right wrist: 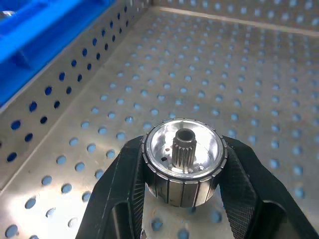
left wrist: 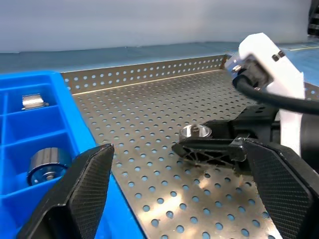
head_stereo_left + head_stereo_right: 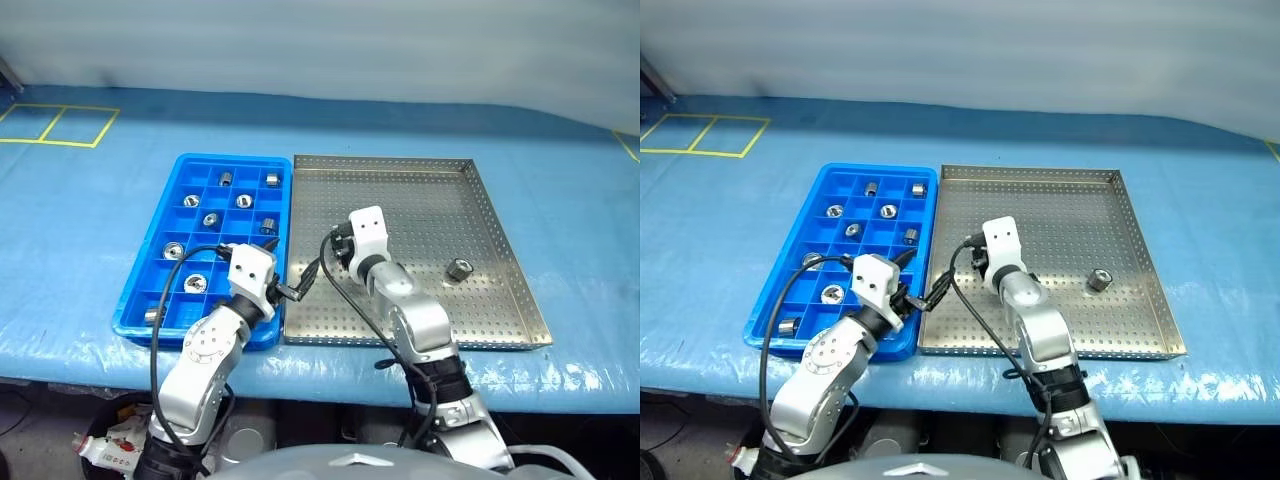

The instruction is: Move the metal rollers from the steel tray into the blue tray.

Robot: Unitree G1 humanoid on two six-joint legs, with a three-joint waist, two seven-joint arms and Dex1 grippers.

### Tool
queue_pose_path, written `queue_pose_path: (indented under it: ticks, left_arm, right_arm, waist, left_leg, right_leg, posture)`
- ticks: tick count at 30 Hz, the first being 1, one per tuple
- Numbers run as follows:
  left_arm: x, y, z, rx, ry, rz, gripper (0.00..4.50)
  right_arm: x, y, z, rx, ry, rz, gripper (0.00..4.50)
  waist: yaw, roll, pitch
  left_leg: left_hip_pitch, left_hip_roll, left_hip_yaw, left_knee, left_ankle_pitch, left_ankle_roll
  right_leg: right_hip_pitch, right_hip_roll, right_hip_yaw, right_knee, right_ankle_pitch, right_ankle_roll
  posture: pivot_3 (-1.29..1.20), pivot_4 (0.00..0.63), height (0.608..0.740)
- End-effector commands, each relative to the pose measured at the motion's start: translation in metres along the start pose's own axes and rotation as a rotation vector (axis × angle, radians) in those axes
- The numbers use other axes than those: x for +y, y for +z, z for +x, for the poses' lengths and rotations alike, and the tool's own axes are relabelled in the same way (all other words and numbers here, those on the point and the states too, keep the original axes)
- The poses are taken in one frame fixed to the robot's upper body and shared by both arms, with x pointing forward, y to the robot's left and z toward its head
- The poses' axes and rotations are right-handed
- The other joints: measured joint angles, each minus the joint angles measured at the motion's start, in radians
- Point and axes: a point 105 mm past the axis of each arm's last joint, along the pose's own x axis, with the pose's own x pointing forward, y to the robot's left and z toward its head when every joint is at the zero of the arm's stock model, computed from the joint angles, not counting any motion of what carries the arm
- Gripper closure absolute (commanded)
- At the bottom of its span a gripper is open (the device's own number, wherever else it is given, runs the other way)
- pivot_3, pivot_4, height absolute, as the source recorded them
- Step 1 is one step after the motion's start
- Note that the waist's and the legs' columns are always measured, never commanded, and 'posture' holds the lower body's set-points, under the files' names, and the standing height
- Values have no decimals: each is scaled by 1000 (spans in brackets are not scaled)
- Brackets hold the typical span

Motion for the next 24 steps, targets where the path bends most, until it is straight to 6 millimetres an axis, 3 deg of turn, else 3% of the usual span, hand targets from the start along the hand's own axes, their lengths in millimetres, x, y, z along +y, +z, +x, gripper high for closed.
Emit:
queue_pose_path:
  ticks: [1,5,14,19,24]
  left_arm:
    - [11,20,-12,-72,46,42,0]
    - [23,19,-23,-66,101,49,0]
    - [24,17,-39,-53,88,67,0]
    - [18,13,-47,-20,37,60,0]
    - [16,4,-55,37,-17,82,0]
  right_arm:
    - [25,45,-6,-99,141,-114,2789]
    - [43,61,-10,-104,256,-190,2789]
    - [73,67,-14,-61,436,-335,2789]
    - [89,53,-19,13,554,-343,2789]
    - [90,36,-21,76,575,-373,2789]
  waist:
    - [4,0,0]
    - [23,0,0]
    - [75,0,0]
    - [92,0,0]
    - [110,0,0]
  left_leg:
    - [0,0,0,0,0,0]
    - [0,0,0,-3,0,0]
    - [-1,0,0,-5,0,0]
    - [-1,0,0,-5,0,0]
    - [-2,0,-1,-5,0,0]
  right_leg:
    - [0,0,0,0,0,0]
    - [0,1,-2,0,0,0]
    - [-1,-1,-5,-1,-1,0]
    - [-1,-1,-6,-1,-2,0]
    - [-1,-1,-8,-1,-5,-5]
  posture:
    - [354,150,740]
    - [378,150,740]
    - [443,150,740]
    - [462,150,740]
    - [461,150,740]
